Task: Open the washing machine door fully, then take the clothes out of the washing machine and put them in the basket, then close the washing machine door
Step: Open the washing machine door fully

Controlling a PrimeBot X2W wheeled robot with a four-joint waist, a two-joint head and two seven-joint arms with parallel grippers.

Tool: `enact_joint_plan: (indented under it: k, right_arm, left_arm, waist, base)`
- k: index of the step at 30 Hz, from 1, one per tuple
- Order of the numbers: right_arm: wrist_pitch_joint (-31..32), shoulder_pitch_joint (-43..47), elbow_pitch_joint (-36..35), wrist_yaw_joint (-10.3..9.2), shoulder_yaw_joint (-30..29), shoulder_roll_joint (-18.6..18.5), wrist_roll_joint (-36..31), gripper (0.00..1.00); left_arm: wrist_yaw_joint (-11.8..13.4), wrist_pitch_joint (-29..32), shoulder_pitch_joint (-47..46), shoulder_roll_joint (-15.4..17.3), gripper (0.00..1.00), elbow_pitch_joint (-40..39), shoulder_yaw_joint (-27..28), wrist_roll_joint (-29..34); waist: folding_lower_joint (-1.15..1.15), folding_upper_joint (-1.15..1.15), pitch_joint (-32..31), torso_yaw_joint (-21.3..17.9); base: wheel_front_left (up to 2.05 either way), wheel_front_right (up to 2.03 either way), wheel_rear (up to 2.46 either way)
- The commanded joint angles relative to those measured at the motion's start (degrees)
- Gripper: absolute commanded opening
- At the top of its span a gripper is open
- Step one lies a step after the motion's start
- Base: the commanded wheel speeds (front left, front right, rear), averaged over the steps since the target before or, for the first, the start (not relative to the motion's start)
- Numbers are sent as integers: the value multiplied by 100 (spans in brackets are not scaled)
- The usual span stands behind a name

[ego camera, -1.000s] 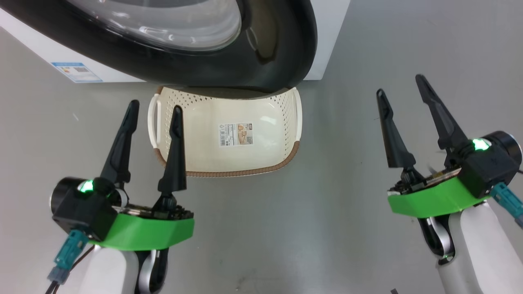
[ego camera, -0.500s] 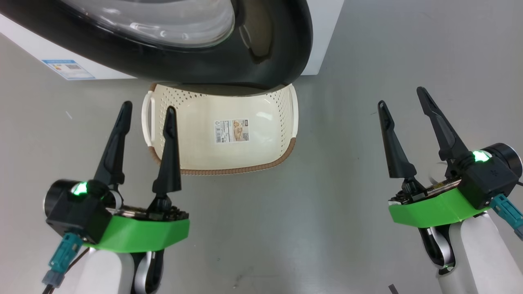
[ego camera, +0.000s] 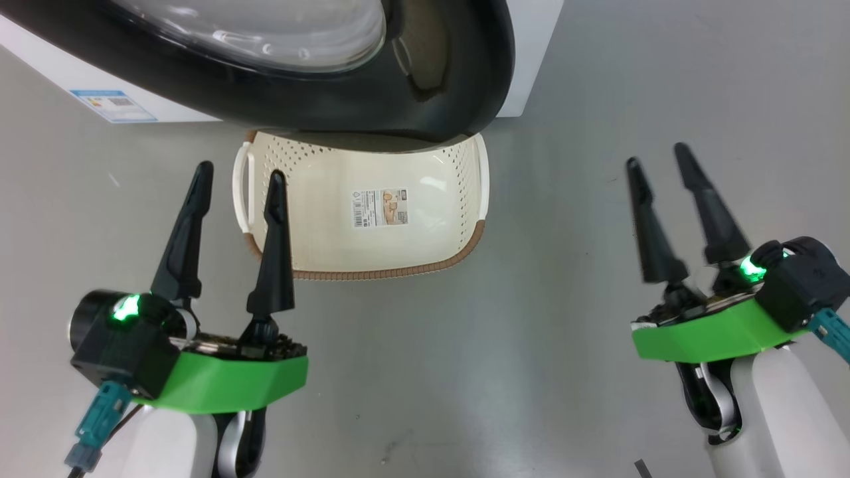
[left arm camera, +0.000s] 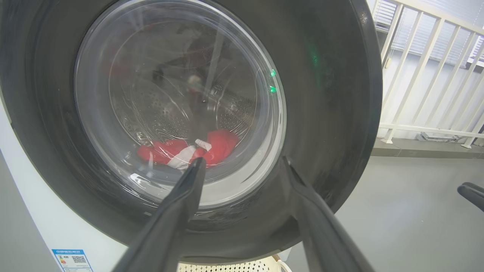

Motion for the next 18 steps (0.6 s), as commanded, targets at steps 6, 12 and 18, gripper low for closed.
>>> enact_joint_plan:
  k: [6,12,18]
  right_arm:
    - [116,-582,157,36,268,37,1373,0]
    - [618,-1288,300,36,312,37,2536,0]
    - [1660,-2201,533,36,119,37,4400,0]
  left_arm:
    - [-13,-27,53,103,100,-268,145,35]
    - [-22,-27,42,75,100,-395,43,53]
    - [-22,-27,4,57,100,-458,-45,79]
  waist:
    - [0,0,95,53]
    - [0,0,175,142]
    - [0,0,298,246]
  base:
    - [0,0,0]
    - [0,0,0]
    - [0,0,0]
